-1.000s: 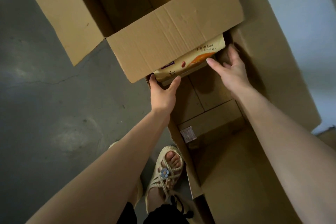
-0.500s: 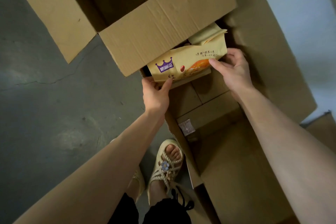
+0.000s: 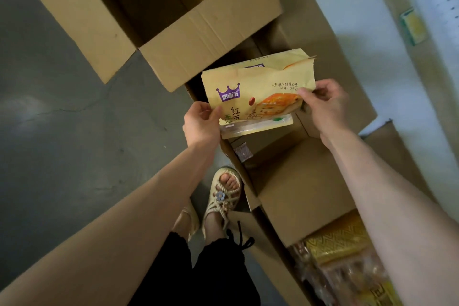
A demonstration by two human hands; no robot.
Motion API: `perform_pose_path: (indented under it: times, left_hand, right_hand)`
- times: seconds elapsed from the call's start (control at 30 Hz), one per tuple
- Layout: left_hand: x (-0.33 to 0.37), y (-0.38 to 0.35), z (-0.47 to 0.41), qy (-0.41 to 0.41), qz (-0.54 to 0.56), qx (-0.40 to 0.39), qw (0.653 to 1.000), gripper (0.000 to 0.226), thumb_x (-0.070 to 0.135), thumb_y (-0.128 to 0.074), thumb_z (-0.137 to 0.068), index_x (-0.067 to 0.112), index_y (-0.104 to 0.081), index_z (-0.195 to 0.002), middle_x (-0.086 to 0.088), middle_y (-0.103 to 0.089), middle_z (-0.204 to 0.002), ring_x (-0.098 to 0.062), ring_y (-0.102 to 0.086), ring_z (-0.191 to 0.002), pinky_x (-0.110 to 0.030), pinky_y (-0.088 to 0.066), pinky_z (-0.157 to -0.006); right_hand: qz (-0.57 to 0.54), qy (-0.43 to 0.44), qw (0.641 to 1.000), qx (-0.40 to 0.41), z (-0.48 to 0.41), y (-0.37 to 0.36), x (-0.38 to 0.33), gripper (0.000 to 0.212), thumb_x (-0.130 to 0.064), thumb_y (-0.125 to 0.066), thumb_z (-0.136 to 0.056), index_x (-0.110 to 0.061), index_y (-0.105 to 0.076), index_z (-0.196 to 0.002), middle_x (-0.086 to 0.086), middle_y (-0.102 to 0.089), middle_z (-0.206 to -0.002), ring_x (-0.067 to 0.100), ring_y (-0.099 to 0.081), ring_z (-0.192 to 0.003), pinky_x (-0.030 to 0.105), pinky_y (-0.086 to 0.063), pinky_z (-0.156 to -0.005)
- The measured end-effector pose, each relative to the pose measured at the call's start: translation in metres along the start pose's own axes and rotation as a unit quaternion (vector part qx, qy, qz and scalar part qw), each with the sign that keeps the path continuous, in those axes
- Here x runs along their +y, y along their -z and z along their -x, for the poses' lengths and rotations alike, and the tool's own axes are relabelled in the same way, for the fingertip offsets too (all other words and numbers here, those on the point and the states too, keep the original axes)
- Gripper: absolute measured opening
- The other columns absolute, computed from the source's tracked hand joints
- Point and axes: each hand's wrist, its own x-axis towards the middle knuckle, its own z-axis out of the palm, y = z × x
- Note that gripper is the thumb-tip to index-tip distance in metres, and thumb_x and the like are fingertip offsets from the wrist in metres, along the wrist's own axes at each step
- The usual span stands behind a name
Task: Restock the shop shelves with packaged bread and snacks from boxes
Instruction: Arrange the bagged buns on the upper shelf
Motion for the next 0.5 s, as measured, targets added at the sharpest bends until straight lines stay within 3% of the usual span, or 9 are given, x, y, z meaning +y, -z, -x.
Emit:
perform_pose_path:
  times: [0.1, 0.2, 0.37, 0.43, 0.5]
  left_hand:
    - [0.033, 0.022, 0.033, -0.019, 0.007, -0.002, 1.000, 0.018, 0.019, -0.062, -0.094, 0.020, -0.053, -0.078, 0.001, -0.070, -0.093, -0.011, -0.064, -0.081, -0.022, -0.050, -0.065]
    - [0.076, 0.046, 0.063, -0.042, 0.010, -0.006, 0.999, 0.018, 0.020, -0.062, -0.094, 0.019, -0.052, -0.079, 0.001, -0.070, -0.094, -0.013, -0.066, -0.086, -0.025, -0.054, -0.069]
    - [0.157, 0.091, 0.114, -0.093, 0.018, 0.006, 0.996, 0.013, 0.021, -0.061, -0.094, 0.017, -0.054, -0.085, 0.000, -0.068, -0.099, -0.013, -0.064, -0.087, -0.021, -0.053, -0.067]
    - [0.196, 0.115, 0.138, -0.108, 0.035, 0.017, 0.993, 0.011, 0.021, -0.063, -0.093, 0.017, -0.055, -0.086, -0.002, -0.070, -0.101, -0.015, -0.066, -0.090, -0.027, -0.056, -0.074]
    - [0.229, 0.139, 0.159, -0.130, 0.041, 0.029, 0.990, 0.012, 0.021, -0.065, -0.092, 0.019, -0.056, -0.084, -0.002, -0.071, -0.097, -0.014, -0.066, -0.085, -0.024, -0.055, -0.068]
  right_hand:
    - [-0.022, 0.002, 1.000, 0.010, 0.029, 0.022, -0.037, 0.020, -0.015, -0.071, -0.087, -0.024, -0.055, -0.078, -0.009, -0.063, -0.082, -0.003, -0.058, -0.070, 0.013, -0.049, -0.061]
    - [-0.035, 0.001, 0.999, 0.010, 0.054, 0.039, -0.082, 0.014, -0.016, -0.071, -0.086, -0.018, -0.058, -0.083, -0.004, -0.067, -0.086, 0.006, -0.063, -0.077, 0.021, -0.055, -0.067]
    - [-0.054, 0.031, 0.998, -0.002, 0.098, 0.062, -0.178, 0.020, -0.014, -0.071, -0.087, -0.020, -0.055, -0.076, -0.007, -0.063, -0.083, -0.002, -0.057, -0.072, 0.007, -0.044, -0.052]
    - [-0.062, 0.046, 0.997, -0.009, 0.120, 0.071, -0.225, 0.022, -0.015, -0.070, -0.087, -0.022, -0.054, -0.074, -0.009, -0.060, -0.082, -0.003, -0.054, -0.071, 0.005, -0.040, -0.049]
    - [-0.071, 0.068, 0.995, -0.013, 0.139, 0.078, -0.265, 0.024, -0.014, -0.071, -0.086, -0.021, -0.053, -0.073, -0.010, -0.058, -0.077, -0.002, -0.051, -0.066, 0.004, -0.038, -0.050]
